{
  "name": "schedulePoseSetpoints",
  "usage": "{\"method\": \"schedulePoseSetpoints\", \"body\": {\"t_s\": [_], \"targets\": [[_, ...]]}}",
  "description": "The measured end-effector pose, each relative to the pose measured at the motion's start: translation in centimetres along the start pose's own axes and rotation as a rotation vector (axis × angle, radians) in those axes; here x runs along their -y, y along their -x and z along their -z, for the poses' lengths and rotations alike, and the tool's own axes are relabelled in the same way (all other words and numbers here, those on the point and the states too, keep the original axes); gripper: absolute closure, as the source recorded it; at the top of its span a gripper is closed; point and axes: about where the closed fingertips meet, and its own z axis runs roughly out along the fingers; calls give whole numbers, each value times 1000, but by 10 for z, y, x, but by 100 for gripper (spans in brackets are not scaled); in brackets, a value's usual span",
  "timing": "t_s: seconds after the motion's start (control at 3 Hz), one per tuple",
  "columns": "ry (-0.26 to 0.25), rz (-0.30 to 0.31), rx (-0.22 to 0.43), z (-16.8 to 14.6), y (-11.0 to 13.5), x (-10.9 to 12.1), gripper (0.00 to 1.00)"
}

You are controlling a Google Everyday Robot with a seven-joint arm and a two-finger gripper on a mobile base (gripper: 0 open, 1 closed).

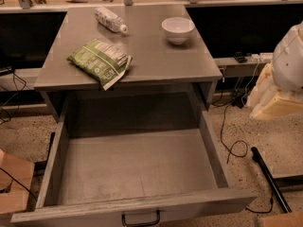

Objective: Close top drawer

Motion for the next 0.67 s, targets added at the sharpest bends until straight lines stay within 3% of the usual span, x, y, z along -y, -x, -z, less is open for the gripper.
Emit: {"method": "schedulePoseSetpoints", "body": {"t_s": [0.33, 0.67], "targets": [[111, -67, 40, -45, -21, -43, 95], [196, -143, 88, -84, -39, -72, 100]]}}
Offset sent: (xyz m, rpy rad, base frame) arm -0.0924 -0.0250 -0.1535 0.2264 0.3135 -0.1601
